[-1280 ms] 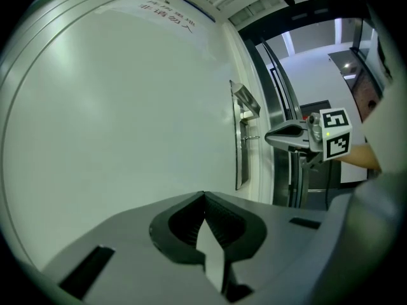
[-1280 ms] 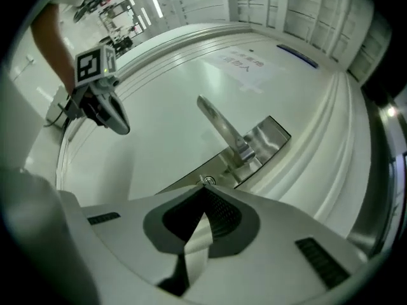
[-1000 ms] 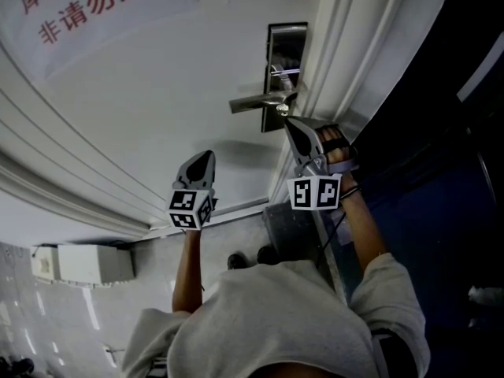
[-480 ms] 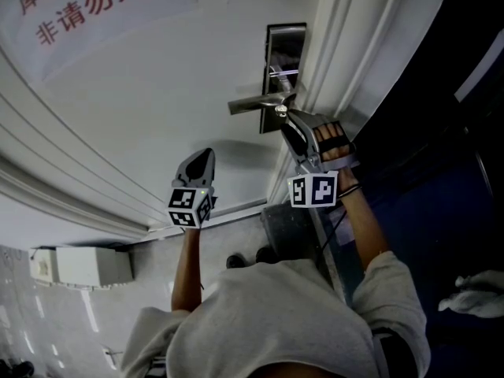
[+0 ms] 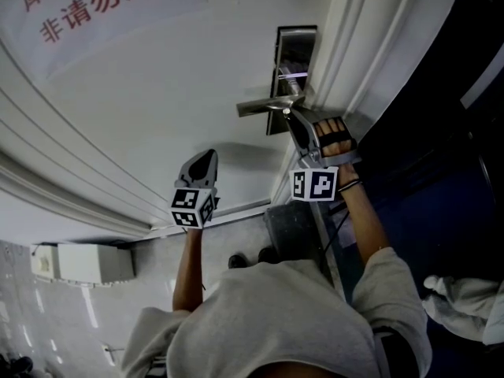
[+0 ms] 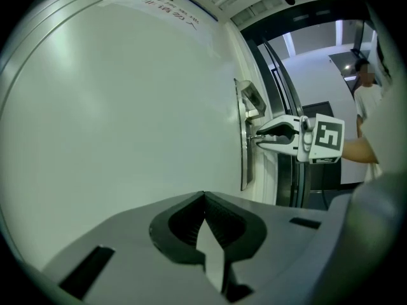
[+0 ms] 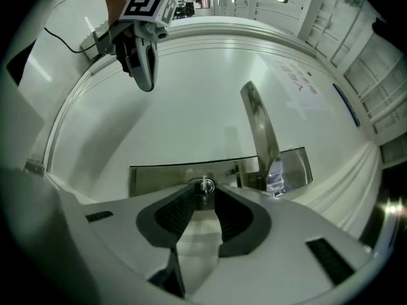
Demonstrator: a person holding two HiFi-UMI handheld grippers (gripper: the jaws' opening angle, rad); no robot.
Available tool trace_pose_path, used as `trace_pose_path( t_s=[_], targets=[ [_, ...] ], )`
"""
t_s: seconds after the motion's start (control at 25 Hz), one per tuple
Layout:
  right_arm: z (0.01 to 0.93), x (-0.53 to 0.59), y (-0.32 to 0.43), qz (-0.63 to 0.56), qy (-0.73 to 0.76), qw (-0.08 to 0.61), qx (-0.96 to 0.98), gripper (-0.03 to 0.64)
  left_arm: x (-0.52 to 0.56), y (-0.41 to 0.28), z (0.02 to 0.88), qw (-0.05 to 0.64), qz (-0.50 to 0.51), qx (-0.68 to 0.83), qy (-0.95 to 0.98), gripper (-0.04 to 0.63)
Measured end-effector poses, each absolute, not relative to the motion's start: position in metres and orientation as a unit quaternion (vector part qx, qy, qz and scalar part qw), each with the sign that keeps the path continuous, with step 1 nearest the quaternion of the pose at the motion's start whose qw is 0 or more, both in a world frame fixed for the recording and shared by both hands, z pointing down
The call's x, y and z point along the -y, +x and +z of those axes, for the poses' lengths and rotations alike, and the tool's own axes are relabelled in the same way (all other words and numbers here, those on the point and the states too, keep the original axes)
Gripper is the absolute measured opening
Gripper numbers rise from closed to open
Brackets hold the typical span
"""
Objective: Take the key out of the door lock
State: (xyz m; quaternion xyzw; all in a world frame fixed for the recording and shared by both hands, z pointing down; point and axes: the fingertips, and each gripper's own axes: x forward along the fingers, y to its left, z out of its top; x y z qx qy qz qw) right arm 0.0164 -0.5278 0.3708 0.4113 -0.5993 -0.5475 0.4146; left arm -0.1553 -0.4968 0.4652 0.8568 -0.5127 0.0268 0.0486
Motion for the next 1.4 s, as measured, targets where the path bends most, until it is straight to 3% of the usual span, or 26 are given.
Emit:
trace_pose_path(
  t_s=[0.36,1.4],
  targets=[
    [0.37,0.535,0.013,-0.562,0.422,0.413,0.58,0.034,0.501,-0.162,0.469,0.054,0.025,0.518,0.853,0.017],
    [0.369,0.52,0.017,-0.559,0.429,0.411,0.578,0.029,0.498,-0.154,0.481,0.066,0.027,0.509,0.858,0.017]
  ],
)
